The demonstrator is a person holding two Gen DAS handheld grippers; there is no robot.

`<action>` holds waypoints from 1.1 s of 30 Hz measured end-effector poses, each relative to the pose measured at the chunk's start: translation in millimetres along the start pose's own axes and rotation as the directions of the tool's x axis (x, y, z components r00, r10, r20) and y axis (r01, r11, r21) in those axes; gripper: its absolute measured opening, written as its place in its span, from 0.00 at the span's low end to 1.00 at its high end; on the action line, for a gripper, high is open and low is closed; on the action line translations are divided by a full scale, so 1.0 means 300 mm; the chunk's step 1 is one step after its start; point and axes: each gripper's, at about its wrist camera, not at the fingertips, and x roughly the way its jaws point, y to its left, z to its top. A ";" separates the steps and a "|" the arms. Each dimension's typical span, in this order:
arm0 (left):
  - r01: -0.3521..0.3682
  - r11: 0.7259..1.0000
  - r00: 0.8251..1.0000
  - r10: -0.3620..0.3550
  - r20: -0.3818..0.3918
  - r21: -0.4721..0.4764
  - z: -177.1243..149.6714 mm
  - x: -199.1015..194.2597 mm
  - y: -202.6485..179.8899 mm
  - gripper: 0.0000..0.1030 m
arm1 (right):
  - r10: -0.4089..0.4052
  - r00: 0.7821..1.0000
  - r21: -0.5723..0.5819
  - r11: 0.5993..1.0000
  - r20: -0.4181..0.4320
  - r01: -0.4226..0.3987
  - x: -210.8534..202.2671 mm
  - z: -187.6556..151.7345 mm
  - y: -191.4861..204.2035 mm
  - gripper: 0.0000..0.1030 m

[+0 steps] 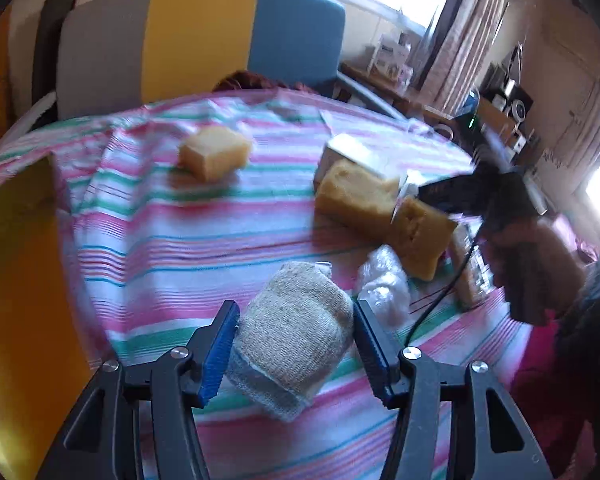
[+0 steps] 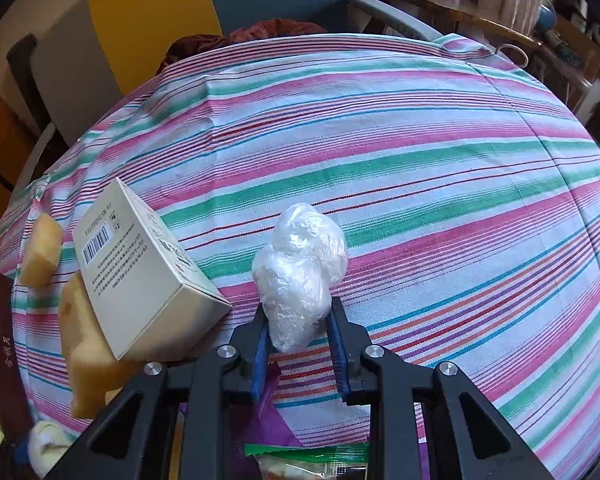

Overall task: Organize objects
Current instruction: 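Grasp the grey rolled towel with the left gripper while the right gripper grasps the plastic bundle, then lower the grey towel into the gold tray and open the left gripper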

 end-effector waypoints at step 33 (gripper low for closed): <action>-0.492 0.784 0.860 0.506 -0.069 -0.380 -0.329 -0.518 0.724 0.60 | -0.048 0.999 -0.033 0.998 0.021 0.049 -0.015 -0.019 0.019 0.26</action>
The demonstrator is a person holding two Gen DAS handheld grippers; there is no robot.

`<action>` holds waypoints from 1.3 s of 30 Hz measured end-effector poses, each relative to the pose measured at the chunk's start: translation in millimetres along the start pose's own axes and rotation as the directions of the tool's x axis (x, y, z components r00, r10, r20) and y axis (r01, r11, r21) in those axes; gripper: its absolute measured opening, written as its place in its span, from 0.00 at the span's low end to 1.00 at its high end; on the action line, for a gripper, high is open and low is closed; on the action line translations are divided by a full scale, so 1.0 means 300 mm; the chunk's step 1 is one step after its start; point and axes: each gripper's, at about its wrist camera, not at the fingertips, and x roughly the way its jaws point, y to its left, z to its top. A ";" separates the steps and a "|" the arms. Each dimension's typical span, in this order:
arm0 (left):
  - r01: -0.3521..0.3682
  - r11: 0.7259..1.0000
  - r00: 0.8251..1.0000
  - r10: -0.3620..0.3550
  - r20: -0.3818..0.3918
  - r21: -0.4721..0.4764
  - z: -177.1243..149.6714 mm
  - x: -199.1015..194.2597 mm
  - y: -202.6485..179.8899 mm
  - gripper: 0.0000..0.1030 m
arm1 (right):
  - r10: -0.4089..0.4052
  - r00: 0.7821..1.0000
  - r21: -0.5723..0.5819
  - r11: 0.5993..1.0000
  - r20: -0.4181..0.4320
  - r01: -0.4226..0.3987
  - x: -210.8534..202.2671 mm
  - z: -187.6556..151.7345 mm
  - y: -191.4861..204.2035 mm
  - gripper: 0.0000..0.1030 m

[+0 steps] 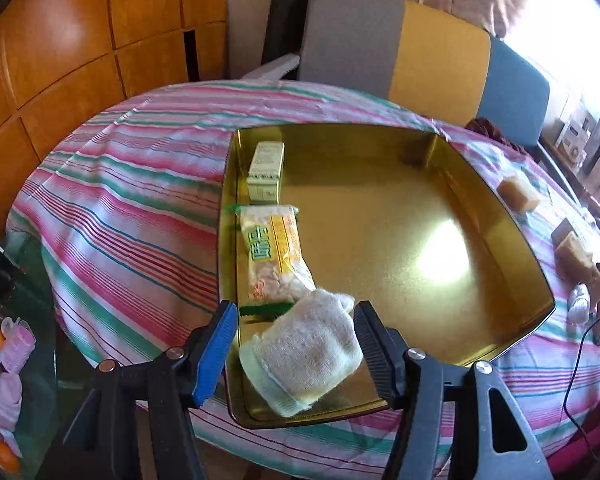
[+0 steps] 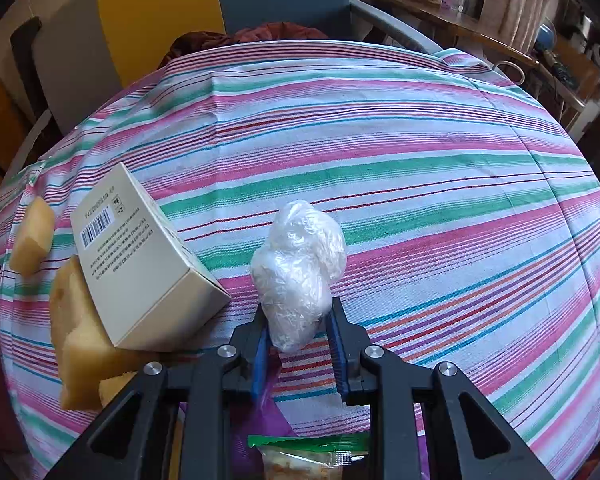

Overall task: Organize objects
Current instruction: 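Lower the grey towel into the gold tray and open the left gripper, then carry the plastic bundle into the gold tray and release it with the right gripper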

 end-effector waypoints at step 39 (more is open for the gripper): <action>0.012 0.995 0.992 0.001 0.124 -0.103 -0.017 -0.109 0.066 0.60 | 0.567 0.817 -0.619 0.607 -0.102 -0.499 -0.502 -0.475 1.196 0.25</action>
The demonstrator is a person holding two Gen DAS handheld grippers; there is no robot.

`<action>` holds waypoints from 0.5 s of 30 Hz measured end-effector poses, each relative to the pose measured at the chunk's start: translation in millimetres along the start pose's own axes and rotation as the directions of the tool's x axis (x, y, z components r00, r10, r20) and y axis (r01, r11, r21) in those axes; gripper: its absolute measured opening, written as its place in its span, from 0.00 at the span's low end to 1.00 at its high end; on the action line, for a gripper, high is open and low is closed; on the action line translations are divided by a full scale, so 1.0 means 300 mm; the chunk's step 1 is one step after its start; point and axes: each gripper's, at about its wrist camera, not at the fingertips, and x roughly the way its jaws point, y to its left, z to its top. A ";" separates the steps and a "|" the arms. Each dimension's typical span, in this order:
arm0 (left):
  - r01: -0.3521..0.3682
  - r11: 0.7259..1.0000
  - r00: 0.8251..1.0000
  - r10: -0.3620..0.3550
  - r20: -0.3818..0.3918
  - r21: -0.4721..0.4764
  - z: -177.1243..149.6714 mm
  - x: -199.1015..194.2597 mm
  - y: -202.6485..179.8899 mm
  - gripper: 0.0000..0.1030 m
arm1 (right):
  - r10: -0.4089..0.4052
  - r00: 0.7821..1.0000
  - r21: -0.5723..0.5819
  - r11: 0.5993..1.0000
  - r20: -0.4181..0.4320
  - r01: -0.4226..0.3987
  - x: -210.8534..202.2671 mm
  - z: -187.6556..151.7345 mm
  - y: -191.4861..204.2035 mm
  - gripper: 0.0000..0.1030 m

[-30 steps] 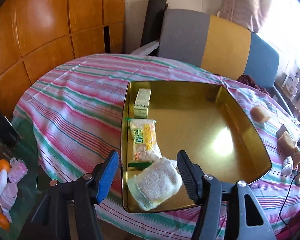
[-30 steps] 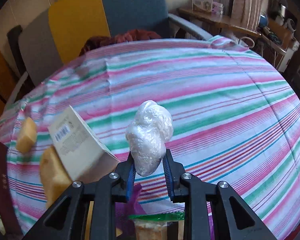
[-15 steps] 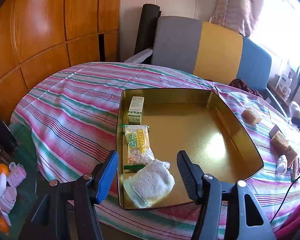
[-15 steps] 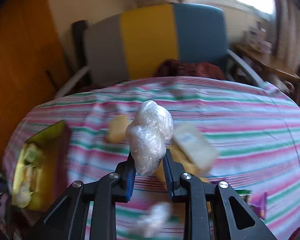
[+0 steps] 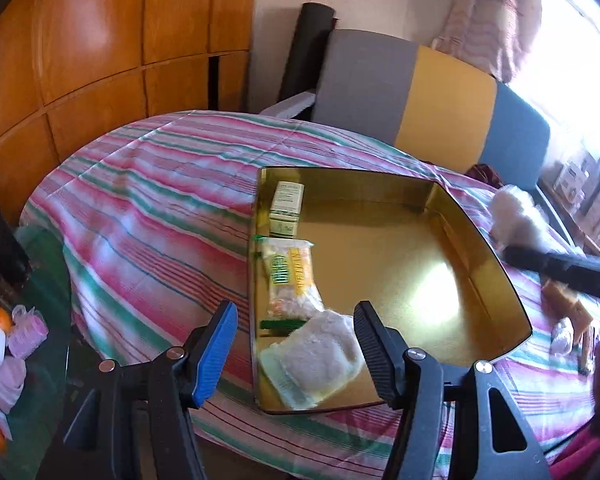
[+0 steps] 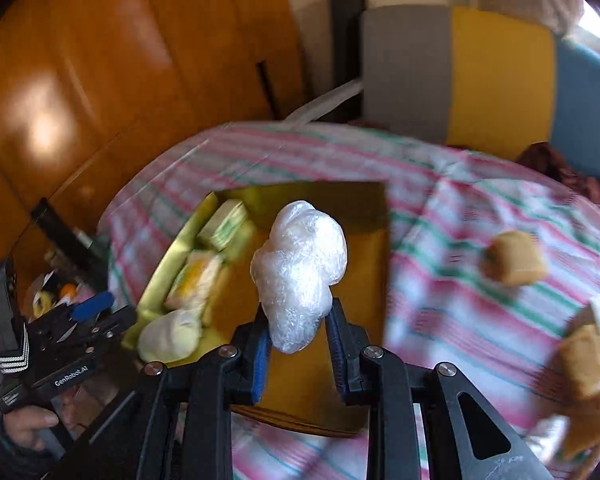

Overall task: Organize objects
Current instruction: 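Carry the plastic bundle into the gold tray and release it with the right gripper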

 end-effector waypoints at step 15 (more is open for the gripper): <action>-0.028 0.995 0.999 0.025 -0.024 -0.099 -0.010 0.040 0.113 0.59 | 0.080 0.979 -0.059 0.994 -0.190 -0.093 0.376 -0.019 0.229 0.40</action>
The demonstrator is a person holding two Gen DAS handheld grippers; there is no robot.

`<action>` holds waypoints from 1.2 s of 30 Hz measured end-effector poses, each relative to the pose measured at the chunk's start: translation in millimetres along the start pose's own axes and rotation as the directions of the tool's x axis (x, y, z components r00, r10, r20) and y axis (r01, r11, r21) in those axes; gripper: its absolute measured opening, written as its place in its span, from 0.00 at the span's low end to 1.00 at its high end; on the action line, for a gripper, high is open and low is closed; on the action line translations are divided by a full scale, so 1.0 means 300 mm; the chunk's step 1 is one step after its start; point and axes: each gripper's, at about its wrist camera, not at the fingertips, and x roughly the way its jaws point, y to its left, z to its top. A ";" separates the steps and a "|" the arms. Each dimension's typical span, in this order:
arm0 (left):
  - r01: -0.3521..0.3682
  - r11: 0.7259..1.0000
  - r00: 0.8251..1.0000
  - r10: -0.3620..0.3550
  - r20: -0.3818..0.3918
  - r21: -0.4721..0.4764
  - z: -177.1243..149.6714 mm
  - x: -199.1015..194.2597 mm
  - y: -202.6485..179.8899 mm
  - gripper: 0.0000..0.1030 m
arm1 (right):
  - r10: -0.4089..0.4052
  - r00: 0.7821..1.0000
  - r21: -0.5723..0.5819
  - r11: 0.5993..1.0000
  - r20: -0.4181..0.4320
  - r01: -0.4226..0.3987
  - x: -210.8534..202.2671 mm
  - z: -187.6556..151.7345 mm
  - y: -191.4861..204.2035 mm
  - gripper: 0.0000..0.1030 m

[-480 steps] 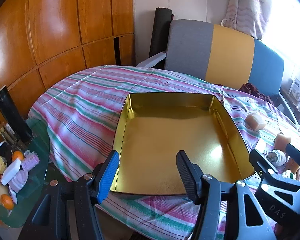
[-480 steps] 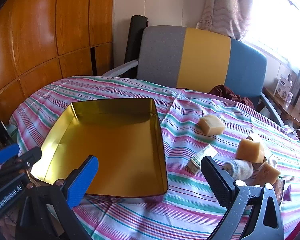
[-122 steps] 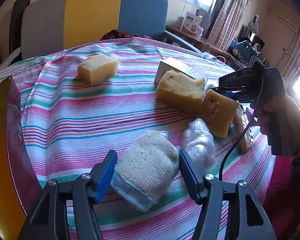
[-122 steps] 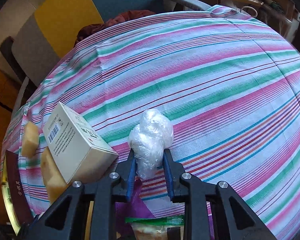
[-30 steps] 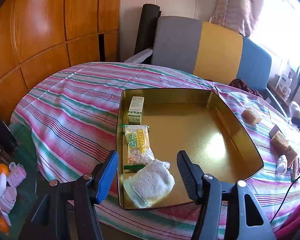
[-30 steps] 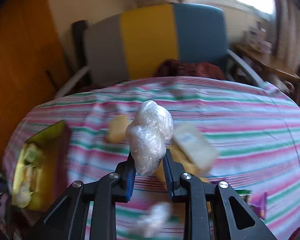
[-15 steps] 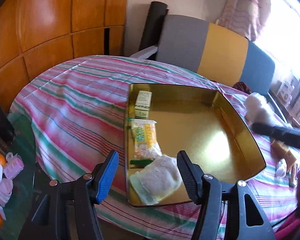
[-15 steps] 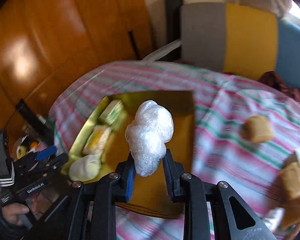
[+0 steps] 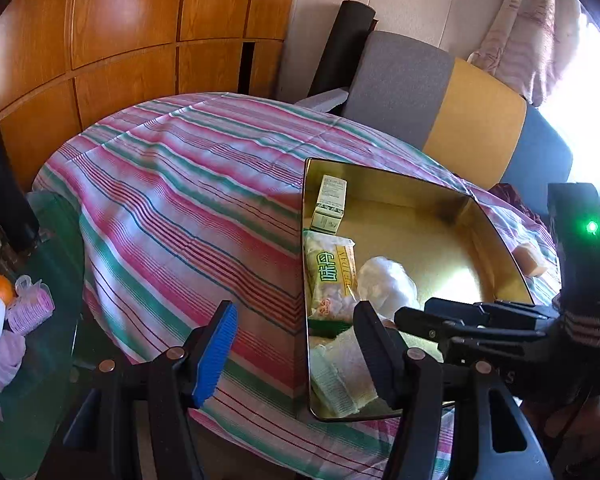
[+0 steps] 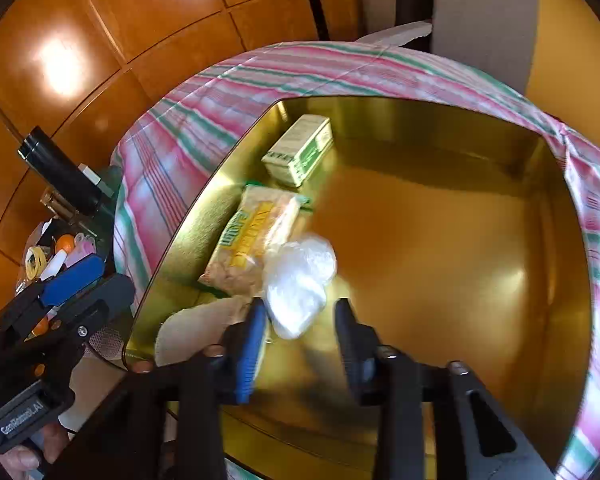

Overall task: Organize objects
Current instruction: 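Carry the plastic bundle into the gold tray and release it with the right gripper, then move the left gripper to the yellow sponge and grasp it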

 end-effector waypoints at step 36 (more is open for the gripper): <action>0.174 0.940 0.983 -0.185 0.010 0.295 0.058 -0.058 -0.451 0.60 | -0.417 0.888 0.537 0.803 0.196 0.259 -0.796 -0.457 -0.733 0.76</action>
